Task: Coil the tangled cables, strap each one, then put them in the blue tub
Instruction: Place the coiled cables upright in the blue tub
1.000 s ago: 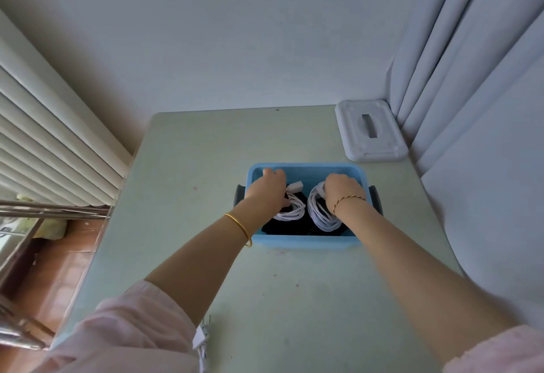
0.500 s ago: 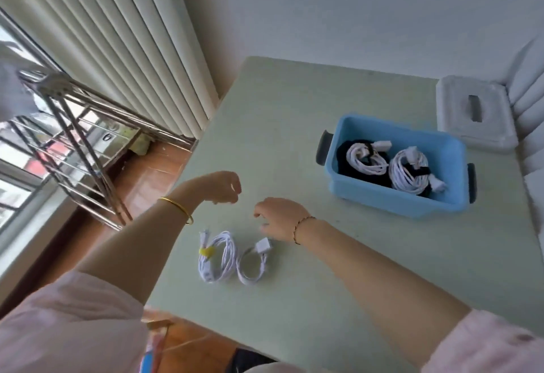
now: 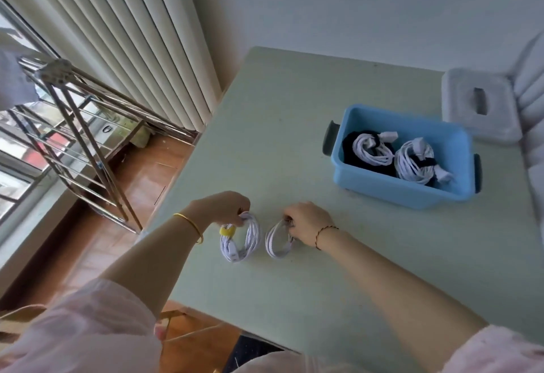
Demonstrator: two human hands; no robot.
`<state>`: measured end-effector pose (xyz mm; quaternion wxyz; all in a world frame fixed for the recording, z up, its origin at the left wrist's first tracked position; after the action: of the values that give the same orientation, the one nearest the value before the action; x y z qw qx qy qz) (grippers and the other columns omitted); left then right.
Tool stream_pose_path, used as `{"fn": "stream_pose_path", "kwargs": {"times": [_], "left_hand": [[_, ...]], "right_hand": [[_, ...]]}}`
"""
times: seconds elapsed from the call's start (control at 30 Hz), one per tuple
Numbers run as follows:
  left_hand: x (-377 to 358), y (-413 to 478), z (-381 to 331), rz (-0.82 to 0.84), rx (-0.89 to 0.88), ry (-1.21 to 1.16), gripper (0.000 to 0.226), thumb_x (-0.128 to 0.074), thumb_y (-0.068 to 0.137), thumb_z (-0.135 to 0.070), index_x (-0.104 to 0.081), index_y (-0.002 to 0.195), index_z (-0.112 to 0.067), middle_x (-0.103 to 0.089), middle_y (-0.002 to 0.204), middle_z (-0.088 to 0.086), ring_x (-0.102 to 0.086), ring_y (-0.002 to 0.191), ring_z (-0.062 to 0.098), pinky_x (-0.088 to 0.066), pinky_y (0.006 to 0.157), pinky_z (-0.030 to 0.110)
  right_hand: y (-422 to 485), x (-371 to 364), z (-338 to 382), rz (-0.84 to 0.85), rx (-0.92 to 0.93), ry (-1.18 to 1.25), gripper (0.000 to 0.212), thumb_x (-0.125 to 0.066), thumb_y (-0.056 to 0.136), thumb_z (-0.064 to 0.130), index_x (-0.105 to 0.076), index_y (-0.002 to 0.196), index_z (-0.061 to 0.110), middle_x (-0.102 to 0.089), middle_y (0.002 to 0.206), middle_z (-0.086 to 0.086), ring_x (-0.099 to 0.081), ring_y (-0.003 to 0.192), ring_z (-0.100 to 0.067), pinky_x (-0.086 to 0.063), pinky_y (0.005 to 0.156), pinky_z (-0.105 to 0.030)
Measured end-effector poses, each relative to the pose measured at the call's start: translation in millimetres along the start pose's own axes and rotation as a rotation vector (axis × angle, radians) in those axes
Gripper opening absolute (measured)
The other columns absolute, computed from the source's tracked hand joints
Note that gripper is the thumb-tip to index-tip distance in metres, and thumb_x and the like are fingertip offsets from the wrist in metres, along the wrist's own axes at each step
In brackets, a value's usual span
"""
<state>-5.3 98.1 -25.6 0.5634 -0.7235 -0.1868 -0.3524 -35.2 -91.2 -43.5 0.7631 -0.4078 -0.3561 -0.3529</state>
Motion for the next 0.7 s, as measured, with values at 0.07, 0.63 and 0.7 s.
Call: {"fn": "stream_pose_path", "kwargs": {"times": [0.07, 0.63, 0.7], "left_hand": [[22.6, 7.9, -17.6, -0.016, -0.061, -0.049, 0.016, -0.062, 0.085, -0.023, -0.058, 0.097, -0.013, -0.056, 0.089, 0.0, -0.053, 0.081, 0.019, -0.043, 0.065, 0.027], [206.3, 61.2, -196.1, -0.269, -0.26, -0.377, 0.013, -0.07, 0.082, -0.017, -0.06, 0.087, -0.01, -0.065, 0.087, 0.011, -0.071, 0.073, 0.026, -0.06, 0.073, 0.038], [206.7, 75.7, -201.4, -0.252, -0.198, -0.355, 0.013, -0.069, 0.084, -0.015, -0.058, 0.086, -0.008, -0.065, 0.085, 0.012, -0.07, 0.067, 0.026, -0.059, 0.062, 0.031]], "right_hand": [[-16.1, 17.8, -20.1, -0.059, -0.06, 0.12, 0.012, -0.055, 0.087, 0.016, -0.064, 0.096, 0.017, -0.065, 0.094, -0.002, -0.059, 0.091, -0.023, -0.047, 0.069, -0.03], [-110.4, 199.0, -173.8, -0.538, -0.565, 0.18, 0.021, -0.061, 0.077, 0.014, -0.049, 0.059, 0.014, -0.05, 0.057, -0.002, -0.046, 0.057, -0.022, -0.035, 0.053, -0.029], [-95.5, 200.3, -179.5, -0.46, -0.61, 0.101, 0.032, -0.06, 0.078, 0.012, -0.039, 0.055, 0.016, -0.042, 0.055, -0.001, -0.044, 0.059, -0.023, -0.029, 0.05, -0.026]]}}
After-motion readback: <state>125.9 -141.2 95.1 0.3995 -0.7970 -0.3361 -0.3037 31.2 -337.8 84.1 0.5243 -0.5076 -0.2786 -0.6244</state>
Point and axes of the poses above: each hand's wrist, its own y-axis towards the middle knuckle, its own x-axis out of the back of the hand, z = x × y, the point moved 2 cm from there along y, towards the middle knuckle
